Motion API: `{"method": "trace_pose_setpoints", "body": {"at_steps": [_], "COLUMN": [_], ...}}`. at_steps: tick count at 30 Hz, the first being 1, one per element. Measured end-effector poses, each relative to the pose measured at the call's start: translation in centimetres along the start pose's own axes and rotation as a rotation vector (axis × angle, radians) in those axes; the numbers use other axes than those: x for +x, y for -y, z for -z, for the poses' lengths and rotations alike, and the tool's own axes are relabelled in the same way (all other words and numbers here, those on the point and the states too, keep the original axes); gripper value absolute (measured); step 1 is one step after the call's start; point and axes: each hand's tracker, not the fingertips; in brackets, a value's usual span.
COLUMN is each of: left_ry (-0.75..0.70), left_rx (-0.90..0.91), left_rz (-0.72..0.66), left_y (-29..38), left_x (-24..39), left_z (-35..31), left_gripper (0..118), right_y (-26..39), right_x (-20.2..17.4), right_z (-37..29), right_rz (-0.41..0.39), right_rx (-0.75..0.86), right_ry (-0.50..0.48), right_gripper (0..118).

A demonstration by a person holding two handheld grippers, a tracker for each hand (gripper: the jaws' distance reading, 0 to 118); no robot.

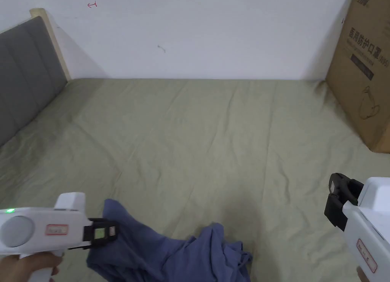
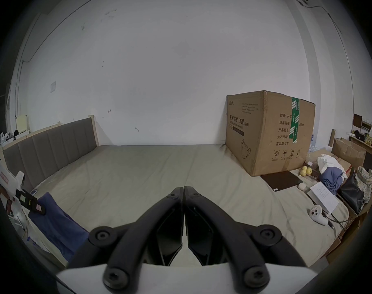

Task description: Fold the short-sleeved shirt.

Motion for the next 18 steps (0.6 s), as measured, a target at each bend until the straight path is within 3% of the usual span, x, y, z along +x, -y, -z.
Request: {"method": "trace_pose_setpoints", "body": {"at_steps": [9, 14, 18], "left_ry": [0.118, 0.072, 0.047], "left_rx": [-0.136, -0.234, -0.286], "left_rz": [0.219, 0.344, 0.334], "left_y": [0.5, 3.0, 4.7], "left_x": [13.1, 18.0, 20.1], "left_z": [8.2, 15.0, 18.5], "left_gripper": [11, 11, 12], "right_y": [0.2, 0.6, 0.8], "right_x": [1.7, 2.9, 3.7], "right_z": [-1.1, -1.7, -2.2], "right_rz": [0.013, 0.019, 0.019], "right_rx": [0.002, -0.007, -0.012], "right_ry": [0.034, 0.060, 0.079], "right_gripper": [0, 0, 0]}}
